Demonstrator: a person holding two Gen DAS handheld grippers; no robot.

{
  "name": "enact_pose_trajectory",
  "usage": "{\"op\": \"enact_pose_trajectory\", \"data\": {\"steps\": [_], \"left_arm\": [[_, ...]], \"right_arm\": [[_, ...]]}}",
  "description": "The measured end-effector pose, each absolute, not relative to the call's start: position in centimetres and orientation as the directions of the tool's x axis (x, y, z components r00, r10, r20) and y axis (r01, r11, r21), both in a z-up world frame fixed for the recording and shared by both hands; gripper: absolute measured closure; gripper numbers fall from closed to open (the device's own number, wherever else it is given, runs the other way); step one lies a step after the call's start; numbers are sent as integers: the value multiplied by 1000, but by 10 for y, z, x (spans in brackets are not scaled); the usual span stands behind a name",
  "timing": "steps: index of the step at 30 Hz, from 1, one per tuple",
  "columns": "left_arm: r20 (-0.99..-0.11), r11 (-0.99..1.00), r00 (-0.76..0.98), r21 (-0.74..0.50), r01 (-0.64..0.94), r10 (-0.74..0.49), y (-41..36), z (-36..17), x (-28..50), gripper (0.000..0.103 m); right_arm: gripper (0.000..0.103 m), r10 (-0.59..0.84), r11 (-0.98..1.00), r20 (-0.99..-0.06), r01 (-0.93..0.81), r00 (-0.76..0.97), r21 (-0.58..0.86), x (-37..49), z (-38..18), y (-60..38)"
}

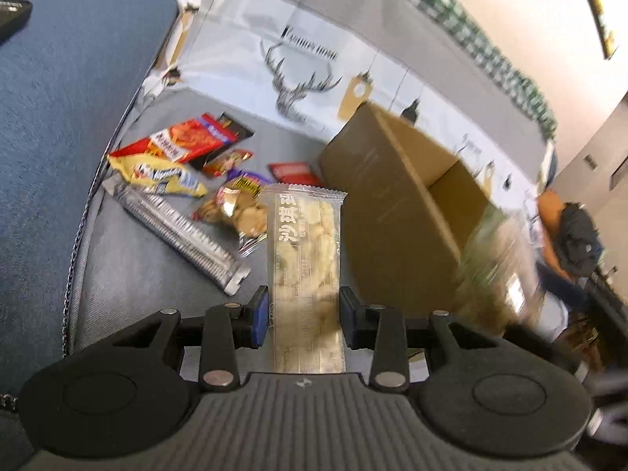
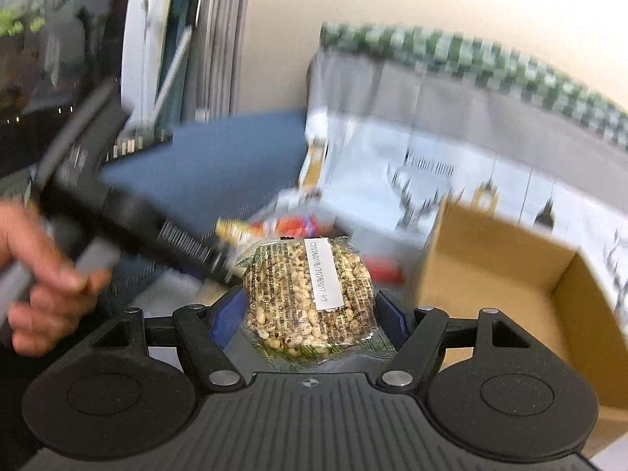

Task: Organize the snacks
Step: 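Carry the cream bar with the left gripper while the right carries the nut cake over the box, then open the left gripper dropping the cream bar while the right drops the nut cake into the box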

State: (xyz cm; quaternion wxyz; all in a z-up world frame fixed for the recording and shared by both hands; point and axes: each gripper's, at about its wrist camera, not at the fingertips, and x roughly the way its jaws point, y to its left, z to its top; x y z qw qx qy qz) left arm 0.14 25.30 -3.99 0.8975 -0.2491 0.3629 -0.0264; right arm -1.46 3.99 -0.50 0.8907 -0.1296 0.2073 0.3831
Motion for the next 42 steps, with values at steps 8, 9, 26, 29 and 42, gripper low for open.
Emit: {"op": "enact_pose_trajectory", "data": {"steps": [8, 9, 26, 29, 42], "left_arm": [[-517, 843, 813, -534, -62, -268, 257, -28, -15, 63], [-513, 840, 815, -539, -61, -269, 258, -27, -16, 63], [-504, 817, 819, -571, -78, -274, 206, -7, 7, 63], [-471, 818, 820, -575, -7, -324, 175, 9, 27, 63], [-379, 838, 819, -505, 207, -431, 56, 64, 105, 63]], "right_arm": [[29, 624, 727, -317, -680, 714, -99, 20, 7, -11], [29, 612, 754, -309, -655, 728, -49, 27, 3, -20], [30, 456, 881, -341, -361, 822, 307, 117, -26, -107], [30, 435, 886, -329, -335, 838, 320, 121, -26, -117], [30, 375, 897, -331, -249, 866, 365, 124, -29, -150]]}}
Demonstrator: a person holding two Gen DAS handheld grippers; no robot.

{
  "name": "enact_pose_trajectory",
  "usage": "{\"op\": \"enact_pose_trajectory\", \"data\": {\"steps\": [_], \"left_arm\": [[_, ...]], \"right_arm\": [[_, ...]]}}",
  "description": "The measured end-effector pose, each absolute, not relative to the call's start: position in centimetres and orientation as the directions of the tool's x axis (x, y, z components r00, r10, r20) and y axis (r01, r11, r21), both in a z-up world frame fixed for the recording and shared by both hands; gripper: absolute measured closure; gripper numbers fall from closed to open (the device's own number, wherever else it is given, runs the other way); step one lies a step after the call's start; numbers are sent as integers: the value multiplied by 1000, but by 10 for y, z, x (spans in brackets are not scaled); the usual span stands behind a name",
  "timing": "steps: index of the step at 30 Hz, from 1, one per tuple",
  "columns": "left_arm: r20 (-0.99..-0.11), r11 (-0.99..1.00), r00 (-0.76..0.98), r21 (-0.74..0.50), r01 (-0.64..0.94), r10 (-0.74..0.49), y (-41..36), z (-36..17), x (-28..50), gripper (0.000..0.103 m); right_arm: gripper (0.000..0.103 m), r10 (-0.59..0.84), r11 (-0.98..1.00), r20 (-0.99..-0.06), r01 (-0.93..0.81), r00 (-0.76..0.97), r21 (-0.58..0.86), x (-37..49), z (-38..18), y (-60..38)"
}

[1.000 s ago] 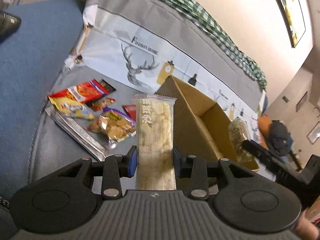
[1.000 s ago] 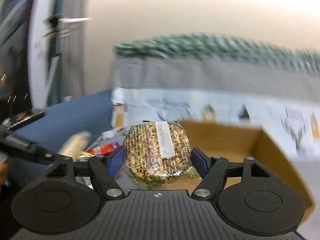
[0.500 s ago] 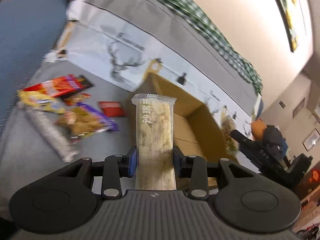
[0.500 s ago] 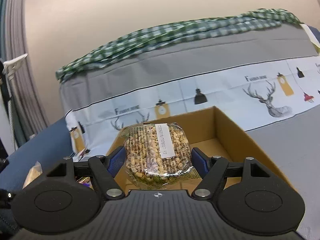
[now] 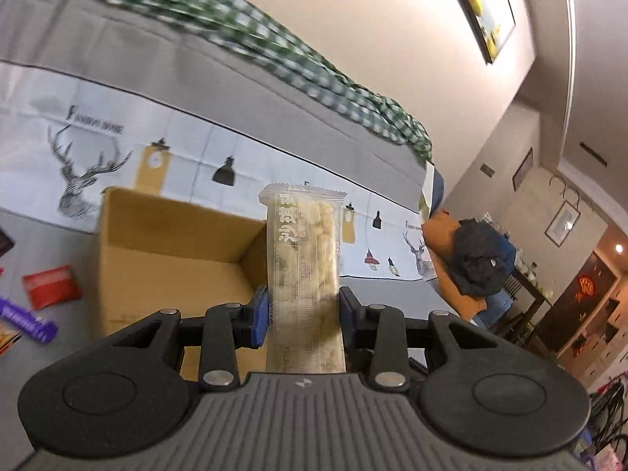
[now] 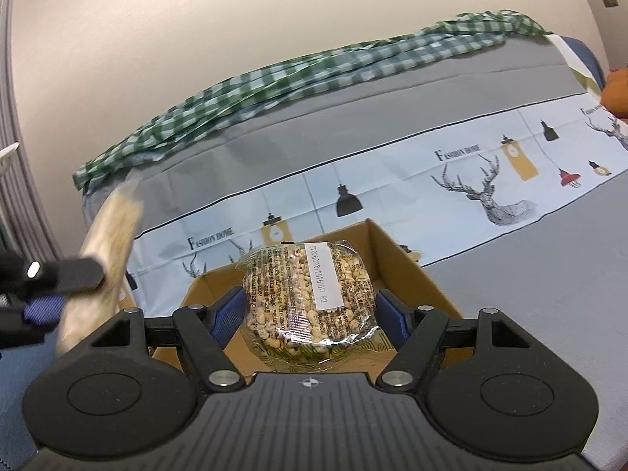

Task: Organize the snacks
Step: 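Open the left gripper dropping the cream bar while the right drops the nut cake into the box, then move both grippers from the box back to the snack pile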

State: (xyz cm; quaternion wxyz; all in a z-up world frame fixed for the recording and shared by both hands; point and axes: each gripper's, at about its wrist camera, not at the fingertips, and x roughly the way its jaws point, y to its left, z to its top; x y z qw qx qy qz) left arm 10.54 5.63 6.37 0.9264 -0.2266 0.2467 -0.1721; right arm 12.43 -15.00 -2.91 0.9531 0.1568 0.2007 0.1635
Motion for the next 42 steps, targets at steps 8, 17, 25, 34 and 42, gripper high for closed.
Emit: {"op": "enact_pose_trajectory", "data": {"steps": [8, 17, 25, 34, 42], "left_arm": [[-495, 929, 812, -339, 149, -311, 24, 57, 125, 62], [-502, 960, 836, -263, 94, -220, 61, 29, 103, 38], [-518, 977, 831, -169, 133, -203, 134, -1, 51, 74], [-406, 933, 904, -359, -21, -136, 228, -25, 3, 81], [-408, 811, 906, -565, -155, -111, 277, -30, 1, 81]], "right_arm": [[29, 362, 899, -326, -236, 873, 368, 124, -29, -156], [18, 348, 921, -352, -247, 869, 301, 118, -29, -141], [18, 359, 926, -355, -281, 863, 253, 104, -27, -126], [57, 331, 939, -387, -259, 861, 227, 93, -29, -104], [63, 326, 937, -389, -240, 861, 254, 90, -29, -89]]}}
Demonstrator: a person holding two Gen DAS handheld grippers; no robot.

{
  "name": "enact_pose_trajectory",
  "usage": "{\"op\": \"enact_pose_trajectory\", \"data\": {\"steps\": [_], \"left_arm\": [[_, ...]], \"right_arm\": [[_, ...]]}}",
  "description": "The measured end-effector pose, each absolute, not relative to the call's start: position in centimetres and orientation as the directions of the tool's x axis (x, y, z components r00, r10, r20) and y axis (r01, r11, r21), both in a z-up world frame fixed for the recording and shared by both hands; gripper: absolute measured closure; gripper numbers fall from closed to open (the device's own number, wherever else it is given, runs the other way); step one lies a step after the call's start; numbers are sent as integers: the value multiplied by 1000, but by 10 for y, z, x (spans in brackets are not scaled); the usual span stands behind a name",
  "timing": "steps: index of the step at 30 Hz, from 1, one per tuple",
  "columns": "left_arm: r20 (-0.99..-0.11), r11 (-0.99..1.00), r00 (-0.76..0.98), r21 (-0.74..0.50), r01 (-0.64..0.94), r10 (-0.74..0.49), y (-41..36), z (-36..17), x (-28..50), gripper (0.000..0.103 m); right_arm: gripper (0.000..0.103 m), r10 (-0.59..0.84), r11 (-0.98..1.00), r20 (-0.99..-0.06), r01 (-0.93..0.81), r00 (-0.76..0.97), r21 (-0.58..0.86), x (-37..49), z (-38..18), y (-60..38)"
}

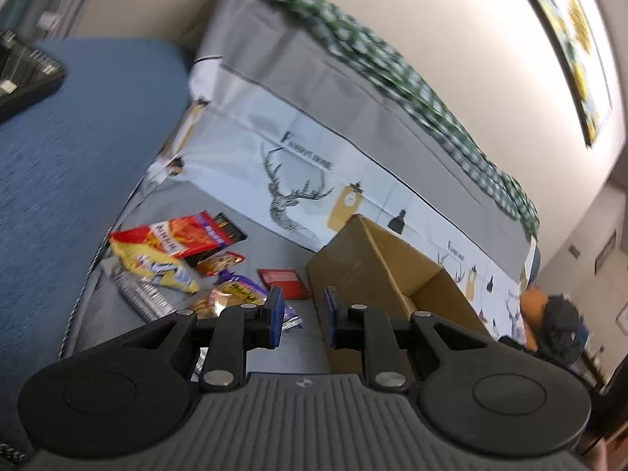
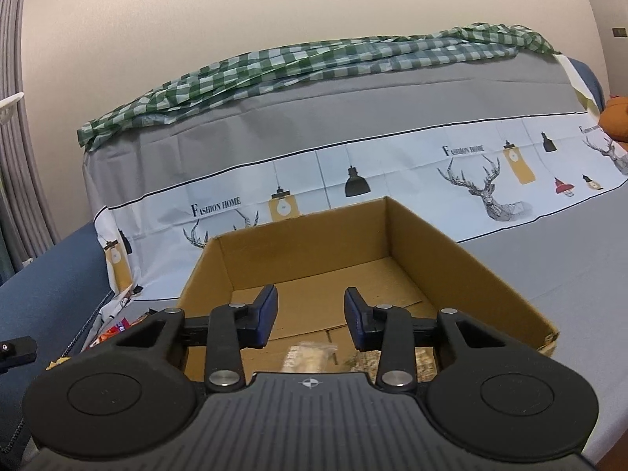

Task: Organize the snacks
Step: 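Move both grippers from the box back to the snack pile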

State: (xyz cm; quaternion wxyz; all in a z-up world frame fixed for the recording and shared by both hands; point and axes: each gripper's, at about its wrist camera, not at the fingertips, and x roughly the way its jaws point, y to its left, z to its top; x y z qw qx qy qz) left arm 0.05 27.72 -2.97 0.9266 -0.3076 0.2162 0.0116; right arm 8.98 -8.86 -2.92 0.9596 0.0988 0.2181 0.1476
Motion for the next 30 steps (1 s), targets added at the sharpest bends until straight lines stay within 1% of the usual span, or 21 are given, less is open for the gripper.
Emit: {"op": "enact_pose_trajectory", "data": {"steps": [7, 10, 15, 16, 18, 19, 21, 22, 23, 25, 27, 28, 29, 30], "left_arm": [[-457, 700, 883, -665, -261, -105, 305, -48, 6, 81], [-476, 675, 874, -676, -295, -96, 309, -53, 7, 81], [-534, 635, 846, -656, -409, -7, 311, -61, 11, 81], [-530, 628, 848, -654, -422, 18, 310, -62, 11, 81], [-512, 607, 857, -664, -437, 57, 310, -64, 10, 76], [-508, 594, 857, -666, -451, 80, 310, -66, 10, 74], [-496, 567, 860, -677, -469, 119, 309, -69, 10, 66], [-493, 559, 858, -676, -480, 141, 309, -70, 11, 62], [-496, 551, 852, -670, -497, 165, 308, -72, 11, 61], [-504, 543, 840, -655, -525, 203, 309, -73, 11, 59], [-513, 538, 824, -636, -553, 240, 309, -75, 13, 57], [-521, 536, 815, -625, -568, 256, 309, -77, 14, 56], [-529, 533, 804, -612, -584, 272, 308, -78, 16, 56], [-536, 531, 793, -599, -599, 290, 308, -80, 17, 56]], "right_arm": [[63, 351, 935, -388, -292, 852, 203, 81, -29, -63], [63, 377, 926, -388, -344, 841, 154, 74, -29, -49], [63, 451, 882, -383, -468, 806, 54, 58, -23, -22], [63, 480, 863, -384, -504, 789, 43, 56, -20, -16], [63, 540, 822, -399, -567, 741, 59, 55, -13, -2], [61, 564, 804, -408, -591, 718, 70, 56, -9, 7], [55, 599, 773, -427, -629, 677, 86, 61, 0, 29], [51, 618, 754, -441, -648, 651, 101, 66, 3, 40], [43, 635, 735, -461, -668, 620, 116, 72, 5, 54], [38, 638, 712, -529, -690, 560, 129, 92, 3, 85], [30, 636, 697, -567, -705, 523, 132, 108, -4, 109], [23, 626, 693, -590, -710, 509, 123, 117, -10, 122], [20, 608, 693, -619, -712, 497, 110, 128, -17, 134], [20, 593, 693, -644, -714, 483, 103, 134, -24, 144]]}}
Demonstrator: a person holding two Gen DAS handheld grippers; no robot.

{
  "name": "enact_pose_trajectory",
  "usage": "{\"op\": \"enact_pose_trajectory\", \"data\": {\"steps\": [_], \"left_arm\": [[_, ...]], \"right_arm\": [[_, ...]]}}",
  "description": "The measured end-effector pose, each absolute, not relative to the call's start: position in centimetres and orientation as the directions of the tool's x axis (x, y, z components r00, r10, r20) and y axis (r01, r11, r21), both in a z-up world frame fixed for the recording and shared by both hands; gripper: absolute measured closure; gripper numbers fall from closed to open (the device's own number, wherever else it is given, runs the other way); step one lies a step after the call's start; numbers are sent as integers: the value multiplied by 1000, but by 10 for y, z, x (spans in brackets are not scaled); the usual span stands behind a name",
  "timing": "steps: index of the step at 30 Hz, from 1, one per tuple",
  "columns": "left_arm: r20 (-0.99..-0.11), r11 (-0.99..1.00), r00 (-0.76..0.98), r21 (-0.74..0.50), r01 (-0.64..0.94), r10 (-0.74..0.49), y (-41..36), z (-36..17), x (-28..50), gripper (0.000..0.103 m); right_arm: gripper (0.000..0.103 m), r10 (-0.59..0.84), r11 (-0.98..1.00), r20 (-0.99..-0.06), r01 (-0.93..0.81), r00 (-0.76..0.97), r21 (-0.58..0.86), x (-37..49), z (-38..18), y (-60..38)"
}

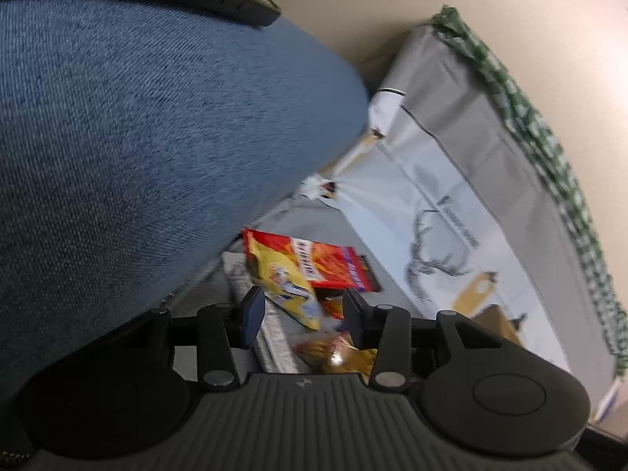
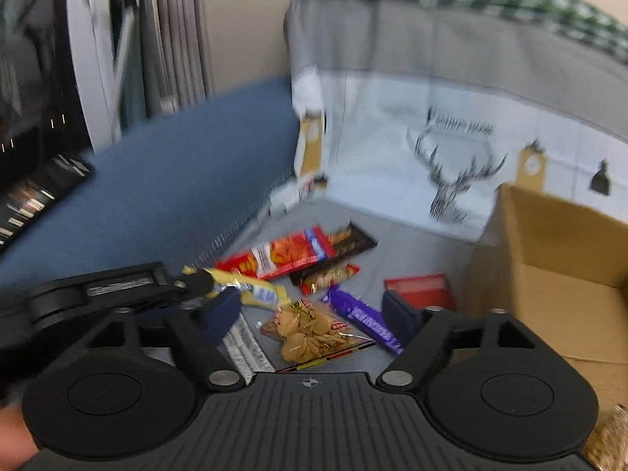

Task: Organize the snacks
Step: 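Move both grippers from the box back to the snack pile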

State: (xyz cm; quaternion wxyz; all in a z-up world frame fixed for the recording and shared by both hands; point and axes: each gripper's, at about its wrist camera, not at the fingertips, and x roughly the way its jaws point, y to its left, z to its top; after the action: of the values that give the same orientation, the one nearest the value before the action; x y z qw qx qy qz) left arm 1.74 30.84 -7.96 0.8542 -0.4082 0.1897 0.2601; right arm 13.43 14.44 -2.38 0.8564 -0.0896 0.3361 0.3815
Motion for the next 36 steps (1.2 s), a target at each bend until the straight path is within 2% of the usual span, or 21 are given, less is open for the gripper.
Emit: {"op": "enact_pose_trajectory", "data": {"steps": [7, 12, 13, 14, 15, 16, 17, 19, 25, 29, 36], "left_arm": [[-563, 531, 738, -523, -667, 372, 307, -89, 35, 56], [-583, 525, 704, -481, -702, 406, 311, -99, 51, 60], [-585, 526, 698, -473, -707, 413, 312, -100, 54, 63], [-586, 527, 694, -465, -711, 418, 312, -102, 56, 71], [-589, 532, 688, -453, -716, 424, 312, -103, 58, 75], [-590, 540, 686, -442, -716, 426, 311, -104, 60, 82], [-590, 548, 685, -433, -715, 427, 311, -104, 61, 92], [-588, 561, 689, -428, -709, 423, 310, -103, 61, 100], [-570, 624, 726, -419, -660, 385, 304, -94, 58, 103], [-551, 675, 775, -448, -586, 308, 299, -84, 54, 103], [-591, 693, 806, -566, -447, 37, 305, -68, 45, 103]], "right_arm": [[17, 502, 682, -779, -726, 376, 90, 170, -75, 182], [18, 502, 661, -805, -740, 317, 121, 177, -95, 191], [20, 503, 654, -809, -746, 304, 127, 178, -97, 193], [26, 502, 647, -812, -752, 297, 126, 177, -99, 194], [31, 499, 645, -813, -755, 301, 116, 177, -99, 194], [42, 497, 644, -812, -758, 306, 109, 176, -99, 194], [49, 506, 639, -810, -760, 298, 119, 176, -98, 192], [53, 525, 630, -804, -763, 280, 145, 174, -94, 188], [58, 527, 609, -785, -789, 325, 82, 150, -73, 172], [58, 527, 648, -764, -758, 373, 77, 128, -57, 149], [58, 569, 632, -725, -770, 388, 84, 58, -41, 110]]}}
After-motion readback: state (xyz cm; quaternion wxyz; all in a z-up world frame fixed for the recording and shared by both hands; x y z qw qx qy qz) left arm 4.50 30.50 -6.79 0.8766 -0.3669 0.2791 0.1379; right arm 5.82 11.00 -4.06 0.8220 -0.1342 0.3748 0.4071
